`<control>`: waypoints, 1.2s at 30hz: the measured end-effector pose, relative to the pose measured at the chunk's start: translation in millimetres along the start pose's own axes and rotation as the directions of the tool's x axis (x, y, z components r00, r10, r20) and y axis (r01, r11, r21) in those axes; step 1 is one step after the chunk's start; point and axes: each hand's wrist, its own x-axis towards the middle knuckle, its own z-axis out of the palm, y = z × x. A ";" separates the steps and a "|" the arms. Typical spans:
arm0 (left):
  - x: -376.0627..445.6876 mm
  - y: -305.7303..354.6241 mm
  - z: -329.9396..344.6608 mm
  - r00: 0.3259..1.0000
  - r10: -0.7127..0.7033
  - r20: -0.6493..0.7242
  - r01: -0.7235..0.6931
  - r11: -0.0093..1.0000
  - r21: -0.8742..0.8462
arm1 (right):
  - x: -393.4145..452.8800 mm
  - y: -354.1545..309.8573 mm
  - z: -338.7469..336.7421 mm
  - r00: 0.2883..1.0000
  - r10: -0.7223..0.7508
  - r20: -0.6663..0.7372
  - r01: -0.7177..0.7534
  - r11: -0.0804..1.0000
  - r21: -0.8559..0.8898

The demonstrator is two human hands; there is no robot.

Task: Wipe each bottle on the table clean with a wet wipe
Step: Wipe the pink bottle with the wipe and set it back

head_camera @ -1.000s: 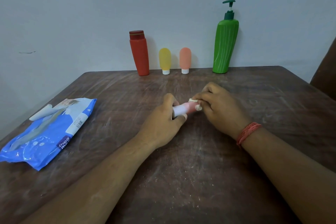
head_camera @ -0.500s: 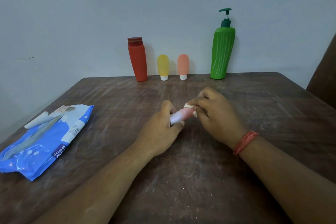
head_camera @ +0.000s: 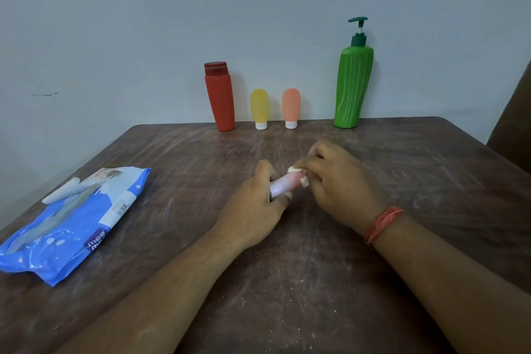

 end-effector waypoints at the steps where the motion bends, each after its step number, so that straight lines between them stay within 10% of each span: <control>1: -0.3 -0.4 0.2 1.000 -0.002 -0.003 0.002 1.000 0.013 | 1.0 5.5 -0.9 0.998 0.065 -0.005 -0.065 0.998 -0.020; 9: 0.2 -0.3 -0.6 1.000 -0.006 -0.003 0.006 0.999 -0.034 | -3.5 -10.3 -3.7 0.995 -0.096 0.023 0.095 0.995 0.043; 15: -0.7 -0.8 1.7 1.000 -0.008 -0.001 0.008 0.999 0.033 | 0.9 16.3 1.7 0.987 0.152 -0.047 -0.155 0.985 -0.071; 20: 1.1 -0.5 -0.3 1.000 0.007 0.003 -0.007 0.999 -0.031 | -1.5 -9.5 0.9 0.994 -0.109 -0.004 0.109 0.994 0.010; 26: -0.8 -1.9 1.8 1.000 0.007 0.005 -0.007 0.999 0.047 | -0.2 18.1 2.3 0.989 0.139 -0.046 -0.141 0.988 -0.055; 32: 1.4 -1.5 1.0 1.000 0.011 -0.007 -0.011 1.000 -0.021 | -3.7 -9.4 -1.0 0.994 -0.110 -0.019 0.111 0.993 0.036; 36: -0.2 -2.6 2.1 1.000 0.001 -0.011 -0.001 1.000 0.007 | -0.8 4.7 1.1 0.999 0.033 -0.023 -0.034 0.998 -0.043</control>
